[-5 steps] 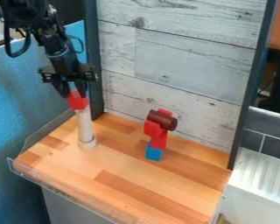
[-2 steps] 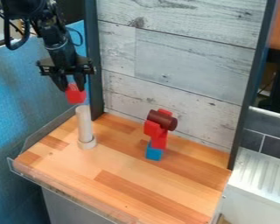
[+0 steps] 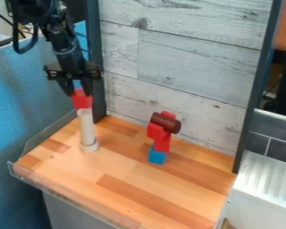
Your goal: Put the red cube on top of the cylinder
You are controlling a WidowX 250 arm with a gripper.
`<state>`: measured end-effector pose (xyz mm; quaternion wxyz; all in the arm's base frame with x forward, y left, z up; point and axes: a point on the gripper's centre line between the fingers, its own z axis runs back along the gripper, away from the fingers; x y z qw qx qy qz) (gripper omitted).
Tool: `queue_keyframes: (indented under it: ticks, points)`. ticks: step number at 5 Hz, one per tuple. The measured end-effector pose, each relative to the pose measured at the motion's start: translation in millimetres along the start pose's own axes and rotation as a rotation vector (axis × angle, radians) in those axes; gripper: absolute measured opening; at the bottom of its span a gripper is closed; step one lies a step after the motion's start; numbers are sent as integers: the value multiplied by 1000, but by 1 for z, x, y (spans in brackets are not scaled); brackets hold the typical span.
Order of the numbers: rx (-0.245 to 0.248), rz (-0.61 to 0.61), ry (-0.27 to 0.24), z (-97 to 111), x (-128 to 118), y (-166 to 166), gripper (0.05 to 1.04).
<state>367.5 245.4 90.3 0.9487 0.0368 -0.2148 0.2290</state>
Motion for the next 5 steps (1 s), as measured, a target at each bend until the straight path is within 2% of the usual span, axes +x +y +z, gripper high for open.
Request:
queue_keyframes:
  ticks: [1,3,5]
  points:
    - [8,-11,29,-13,-5,-6,507]
    - [30,-6,22,-16,-1,-4,507]
    - [28,2,23,-10,5,-4,507]
